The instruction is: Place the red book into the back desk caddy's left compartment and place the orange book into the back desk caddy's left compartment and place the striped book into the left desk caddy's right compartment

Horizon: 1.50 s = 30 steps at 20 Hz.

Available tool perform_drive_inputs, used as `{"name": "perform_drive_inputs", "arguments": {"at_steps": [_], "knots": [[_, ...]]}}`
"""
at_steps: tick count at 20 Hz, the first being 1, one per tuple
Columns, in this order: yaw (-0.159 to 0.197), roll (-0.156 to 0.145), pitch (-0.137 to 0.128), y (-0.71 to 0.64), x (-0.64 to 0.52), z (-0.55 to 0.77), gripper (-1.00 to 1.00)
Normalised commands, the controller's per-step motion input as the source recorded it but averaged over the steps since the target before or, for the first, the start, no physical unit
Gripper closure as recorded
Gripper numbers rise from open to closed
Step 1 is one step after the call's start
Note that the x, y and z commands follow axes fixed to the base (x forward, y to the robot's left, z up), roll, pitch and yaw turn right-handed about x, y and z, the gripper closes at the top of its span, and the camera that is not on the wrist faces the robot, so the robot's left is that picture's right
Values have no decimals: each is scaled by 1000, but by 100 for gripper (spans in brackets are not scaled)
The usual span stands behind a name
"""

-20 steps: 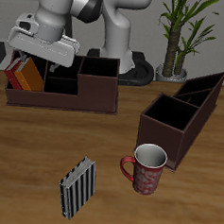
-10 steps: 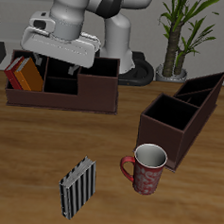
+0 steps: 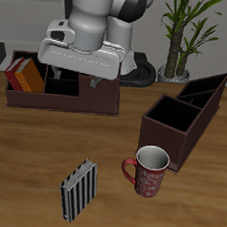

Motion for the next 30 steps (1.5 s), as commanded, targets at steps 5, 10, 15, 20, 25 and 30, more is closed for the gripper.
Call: {"name": "perform_drive_inputs", "arguments": {"at_steps": [5,10,15,20,25,30], "knots": [[-38,114,-7,303,467,96,-100],[-55,156,37,178,473,-69,-100],[-50,24,-18,-228,363,-90,-100],[-108,-79,-25,-445,367,-94,-100],[-30,-18,-24,-182,238,-137,-100],[-62,-17,-9,-42,320,-240,-100]]}}
